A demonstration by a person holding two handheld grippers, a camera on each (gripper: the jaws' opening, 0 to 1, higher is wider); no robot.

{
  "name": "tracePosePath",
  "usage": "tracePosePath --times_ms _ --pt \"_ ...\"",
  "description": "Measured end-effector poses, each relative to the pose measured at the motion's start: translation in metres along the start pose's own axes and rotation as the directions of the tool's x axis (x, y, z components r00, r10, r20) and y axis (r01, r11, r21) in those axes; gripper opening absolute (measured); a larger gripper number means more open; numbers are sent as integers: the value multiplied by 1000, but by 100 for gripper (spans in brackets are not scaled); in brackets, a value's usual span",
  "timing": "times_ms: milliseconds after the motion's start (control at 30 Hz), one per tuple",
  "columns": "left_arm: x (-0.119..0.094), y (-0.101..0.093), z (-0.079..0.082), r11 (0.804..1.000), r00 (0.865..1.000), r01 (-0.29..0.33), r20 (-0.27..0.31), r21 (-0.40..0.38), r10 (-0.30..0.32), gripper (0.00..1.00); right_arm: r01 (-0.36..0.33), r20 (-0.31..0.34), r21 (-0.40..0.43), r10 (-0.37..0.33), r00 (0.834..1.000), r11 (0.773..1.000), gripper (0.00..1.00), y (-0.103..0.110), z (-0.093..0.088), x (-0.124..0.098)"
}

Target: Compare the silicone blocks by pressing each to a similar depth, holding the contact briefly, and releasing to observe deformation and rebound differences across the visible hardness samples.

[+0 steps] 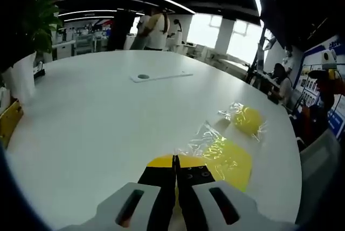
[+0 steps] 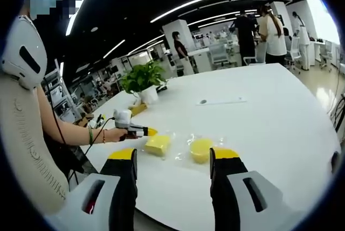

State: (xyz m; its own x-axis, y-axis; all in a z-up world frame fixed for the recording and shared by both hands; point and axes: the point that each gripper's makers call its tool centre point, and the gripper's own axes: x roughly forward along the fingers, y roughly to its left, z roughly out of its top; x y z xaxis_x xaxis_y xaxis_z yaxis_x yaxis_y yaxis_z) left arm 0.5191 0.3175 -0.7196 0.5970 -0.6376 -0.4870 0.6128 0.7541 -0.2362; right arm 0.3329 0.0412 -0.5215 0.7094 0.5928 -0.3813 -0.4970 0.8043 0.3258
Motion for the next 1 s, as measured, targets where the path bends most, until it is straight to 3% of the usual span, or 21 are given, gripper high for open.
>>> tracePosePath --times_ms 267,433,567,700,1000 --pt "-5 5 5 999 999 -42 18 -22 42 0 -1 12 -1 1 1000 1000 51 -1 3 -1" --pt "-18 12 21 997 995 -69 67 -44 72 0 -16 11 -2 16 1000 1000 52 4 1 -2" --pt "-30 11 33 994 992 -86 89 -60 91 7 -28 30 -10 28 999 1000 53 9 4 -4" --pt "-46 -3 44 995 989 -81 115 -62 87 11 -41 48 -9 42 998 999 55 14 7 -7" --pt "-104 -61 67 994 973 -44 223 -96 64 15 -96 82 -44 100 992 994 63 30 11 -14"
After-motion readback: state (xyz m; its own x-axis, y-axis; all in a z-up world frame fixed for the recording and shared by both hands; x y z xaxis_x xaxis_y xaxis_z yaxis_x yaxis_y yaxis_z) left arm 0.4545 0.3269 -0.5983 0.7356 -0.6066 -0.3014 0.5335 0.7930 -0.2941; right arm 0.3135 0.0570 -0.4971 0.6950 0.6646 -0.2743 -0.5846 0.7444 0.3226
